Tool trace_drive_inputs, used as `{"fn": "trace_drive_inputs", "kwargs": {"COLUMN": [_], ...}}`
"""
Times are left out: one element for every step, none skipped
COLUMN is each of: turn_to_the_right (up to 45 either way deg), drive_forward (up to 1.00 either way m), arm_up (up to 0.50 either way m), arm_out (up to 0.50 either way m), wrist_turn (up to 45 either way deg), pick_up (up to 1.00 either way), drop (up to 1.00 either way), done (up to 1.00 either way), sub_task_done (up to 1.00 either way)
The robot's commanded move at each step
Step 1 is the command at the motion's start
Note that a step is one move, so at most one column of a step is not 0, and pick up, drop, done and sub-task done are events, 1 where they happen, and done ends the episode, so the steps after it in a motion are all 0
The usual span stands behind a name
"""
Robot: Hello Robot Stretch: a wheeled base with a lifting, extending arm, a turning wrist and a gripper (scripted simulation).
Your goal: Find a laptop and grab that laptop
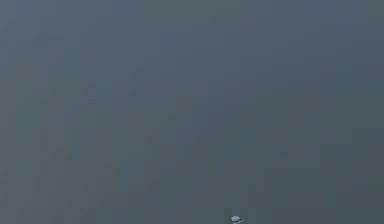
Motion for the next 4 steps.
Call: {"fn": "trace_drive_inputs", "kwargs": {"turn_to_the_right": [-45.0,-45.0,-39.0,0.0], "drive_forward": [0.0,0.0,0.0,1.0], "arm_up": [0.0,0.0,0.0,0.0], "arm_out": [0.0,0.0,0.0,0.0], "wrist_turn": [0.0,0.0,0.0,0.0], "pick_up": [0.0,0.0,0.0,0.0], "drop": [0.0,0.0,0.0,0.0], "done": [0.0,0.0,0.0,0.0], "sub_task_done": [0.0,0.0,0.0,0.0]}}
